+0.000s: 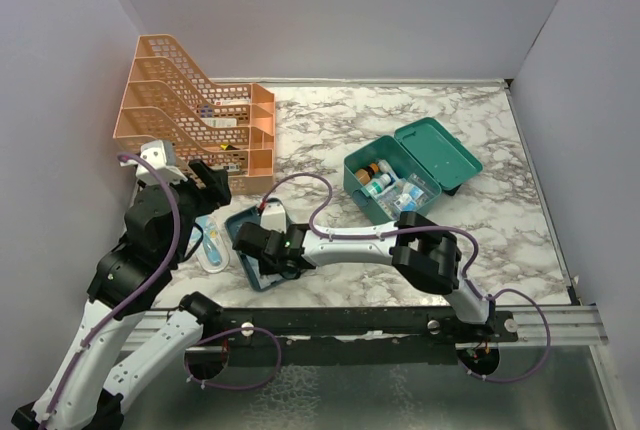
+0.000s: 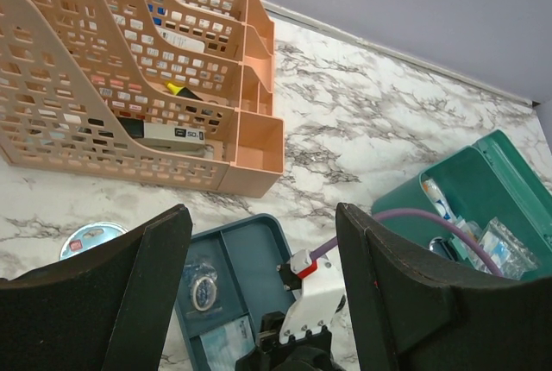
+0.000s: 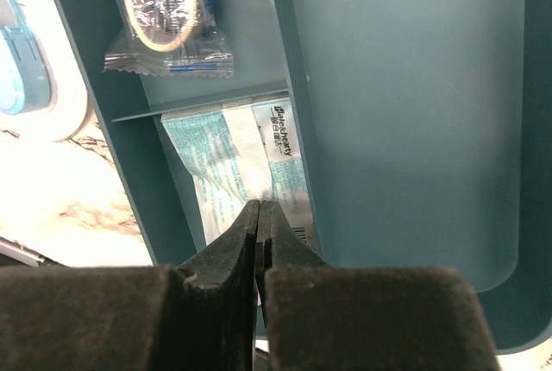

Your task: Organize the medicine kit

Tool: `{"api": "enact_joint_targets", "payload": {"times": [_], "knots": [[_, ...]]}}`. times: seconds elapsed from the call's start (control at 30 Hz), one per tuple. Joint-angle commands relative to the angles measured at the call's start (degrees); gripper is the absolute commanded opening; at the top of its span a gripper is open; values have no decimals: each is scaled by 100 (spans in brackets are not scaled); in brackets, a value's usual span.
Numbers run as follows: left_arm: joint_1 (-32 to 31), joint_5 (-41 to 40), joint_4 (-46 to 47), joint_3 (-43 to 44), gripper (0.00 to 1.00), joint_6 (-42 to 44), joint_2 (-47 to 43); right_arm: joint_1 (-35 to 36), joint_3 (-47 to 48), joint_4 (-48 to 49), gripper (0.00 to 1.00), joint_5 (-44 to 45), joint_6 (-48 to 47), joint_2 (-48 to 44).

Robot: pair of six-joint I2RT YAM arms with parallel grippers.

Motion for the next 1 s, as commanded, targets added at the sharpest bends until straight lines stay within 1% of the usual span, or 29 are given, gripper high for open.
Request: {"api": "enact_joint_targets", "payload": {"times": [0.0,0.13,0.17,0.2,0.27,0.3,0.37,0.6,0.7,0.83,0.97], "knots": [[27,-51,25,-57,71,-20,39,17,281,47,1,-63,-500,146],[26,-42,26,-64,71,-15,42,19,218,567,1,-511,-753,90],[27,-47,24,-65,71,-19,41,23,209,605,2,-531,-752,70],[27,-42,24,-78,71,-19,42,18,212,611,6,-534,-758,55],[23,-31,29,-81,71,-32,45,17,307,404,19,-424,-735,42],[25,-27,32,-77,71,-37,51,18,374,293,23,-389,-780,21],[27,-27,25,-77,71,-20,60,17,429,169,27,-309,-833,-79],[27,-25,42,-25,71,20,137,9,317,301,26,-218,-1011,-424],[23,-26,59,-37,71,16,148,9,384,344,23,-374,-1136,-300],[25,-13,67,-70,71,6,131,8,592,206,17,-681,-1206,-14],[21,-15,62,-96,71,-6,109,13,583,293,16,-985,-1265,148]]}}
